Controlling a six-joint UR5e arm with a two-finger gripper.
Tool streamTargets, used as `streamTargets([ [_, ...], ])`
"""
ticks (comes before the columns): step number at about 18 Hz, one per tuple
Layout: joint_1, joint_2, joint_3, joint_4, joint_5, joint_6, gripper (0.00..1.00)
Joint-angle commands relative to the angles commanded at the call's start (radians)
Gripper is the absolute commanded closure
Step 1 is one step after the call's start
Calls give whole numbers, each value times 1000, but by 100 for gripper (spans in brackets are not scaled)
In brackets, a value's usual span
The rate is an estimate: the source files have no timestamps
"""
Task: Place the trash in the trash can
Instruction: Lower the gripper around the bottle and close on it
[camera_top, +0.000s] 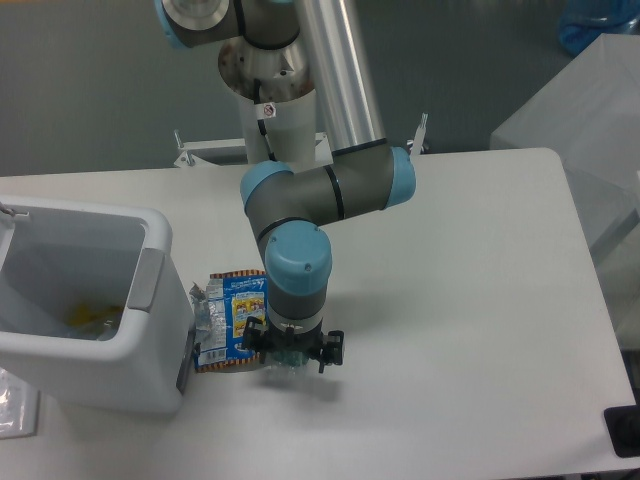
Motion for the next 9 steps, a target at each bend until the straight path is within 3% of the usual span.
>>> streamTargets([
  [9,-11,-23,-5,5,14,-2,0],
])
